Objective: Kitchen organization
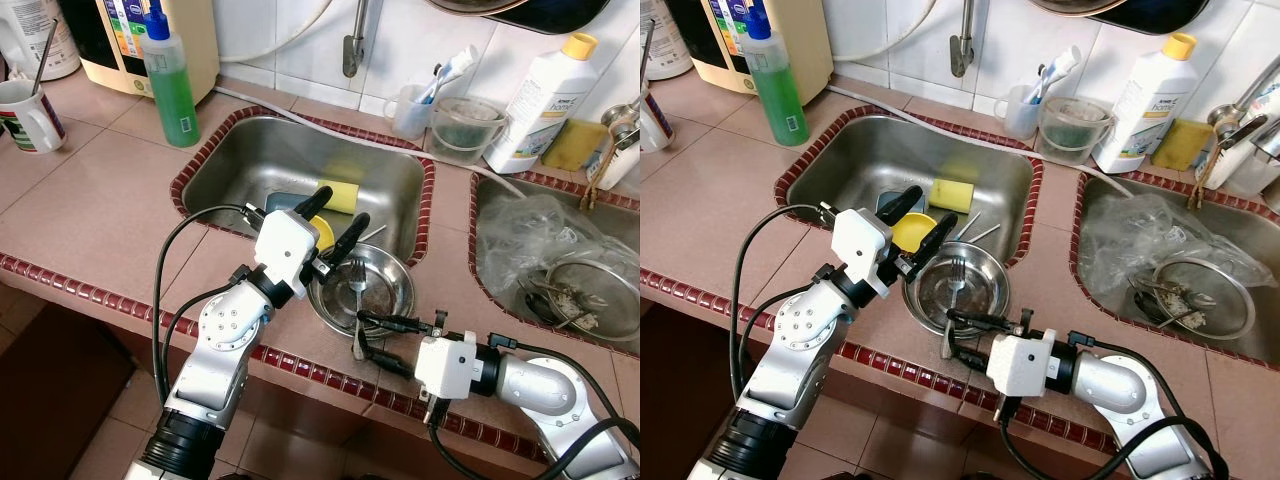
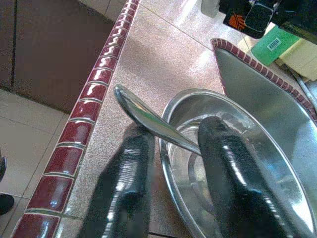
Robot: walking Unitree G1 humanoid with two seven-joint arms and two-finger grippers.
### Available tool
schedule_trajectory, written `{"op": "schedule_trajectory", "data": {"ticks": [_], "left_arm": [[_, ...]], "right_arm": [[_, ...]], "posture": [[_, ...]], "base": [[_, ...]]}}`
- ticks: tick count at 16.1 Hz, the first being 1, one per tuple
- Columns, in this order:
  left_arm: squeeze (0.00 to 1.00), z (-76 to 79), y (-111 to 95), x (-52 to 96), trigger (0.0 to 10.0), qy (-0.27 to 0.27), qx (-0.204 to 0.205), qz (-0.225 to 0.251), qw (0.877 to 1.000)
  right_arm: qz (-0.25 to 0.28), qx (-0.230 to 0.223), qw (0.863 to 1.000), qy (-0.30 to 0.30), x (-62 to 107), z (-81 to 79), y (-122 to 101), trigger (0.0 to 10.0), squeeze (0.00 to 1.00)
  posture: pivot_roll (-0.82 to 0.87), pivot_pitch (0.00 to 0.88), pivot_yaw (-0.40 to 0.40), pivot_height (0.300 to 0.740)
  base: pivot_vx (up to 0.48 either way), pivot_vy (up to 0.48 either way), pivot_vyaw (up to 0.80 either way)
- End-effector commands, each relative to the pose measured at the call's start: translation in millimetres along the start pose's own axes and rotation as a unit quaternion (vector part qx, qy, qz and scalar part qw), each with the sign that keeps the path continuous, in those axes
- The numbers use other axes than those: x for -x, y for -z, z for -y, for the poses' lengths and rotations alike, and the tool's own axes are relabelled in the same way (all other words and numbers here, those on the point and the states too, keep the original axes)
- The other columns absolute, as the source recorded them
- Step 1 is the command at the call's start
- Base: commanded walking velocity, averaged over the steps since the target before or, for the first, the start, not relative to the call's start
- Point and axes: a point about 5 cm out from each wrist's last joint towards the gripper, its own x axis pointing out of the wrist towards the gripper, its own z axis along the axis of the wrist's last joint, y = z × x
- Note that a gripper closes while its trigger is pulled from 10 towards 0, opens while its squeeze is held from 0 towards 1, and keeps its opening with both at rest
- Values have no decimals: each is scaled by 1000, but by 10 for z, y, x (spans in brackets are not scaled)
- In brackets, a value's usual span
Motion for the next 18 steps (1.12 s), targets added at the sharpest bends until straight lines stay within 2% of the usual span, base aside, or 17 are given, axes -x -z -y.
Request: {"op": "schedule_trajectory", "data": {"ticks": [1, 3, 4, 5, 7, 9, 11, 12, 16, 17, 18], "left_arm": [[0, 26, -57, 2, 10000, 10, 3, 11, 1000], [0, 30, -108, 77, 10000, 35, 24, 24, 999], [0, 52, -171, 161, 10000, 79, 54, 31, 995], [0, 57, -215, 277, 10000, 126, 48, 24, 991], [0, 66, -215, 389, 10000, 165, 45, 4, 985], [0, 162, -240, 467, 10000, 207, 47, -7, 977], [0, 319, -229, 626, 10000, 277, 38, -33, 959], [0, 345, -220, 664, 10000, 294, 32, -41, 954], [0, 305, -215, 655, 10000, 292, 23, -47, 955], [0, 253, -221, 603, 10000, 279, 17, -42, 959], [0, 230, -223, 584, 10000, 271, 15, -39, 962]], "right_arm": [[-9, -3, 1000, -5, 32, 8, 36, 0, 0], [-8, -1, 1000, -4, 33, 26, 36, 0, 0], [-7, -1, 1000, -3, 32, 35, 35, 0, 0], [-5, -1, 1000, -3, 34, 44, 32, 0, 0], [-4, -1, 1000, -2, 21, 52, 35, 0, 0], [0, -1, 1000, -2, 3, 58, 29, 0, 0], [3, -1, 1000, -2, -12, 70, 20, 0, 0], [4, -1, 1000, -2, -15, 70, 18, 0, 0], [14, -5, 1000, 6, -31, 143, -23, 0, 0], [20, -8, 1000, 18, -8, 244, -81, 0, 0], [24, -11, 999, 21, 2, 279, -110, 0, 0]], "posture": [[-122, 138, -81, 740], [-123, 135, -85, 740], [-125, 133, -82, 740], [-124, 133, -82, 740], [-114, 128, -80, 740], [-115, 124, -82, 740], [-114, 122, -84, 740], [-111, 121, -85, 740], [-111, 119, -85, 740], [-113, 121, -83, 740], [-116, 120, -83, 740]], "base": [[0, 0, 0], [0, 0, 0], [0, 0, 0], [0, 0, 0], [0, 0, 0], [0, 0, 0], [0, 0, 0], [0, 0, 0], [0, 0, 0], [0, 0, 0], [0, 0, 0]]}}
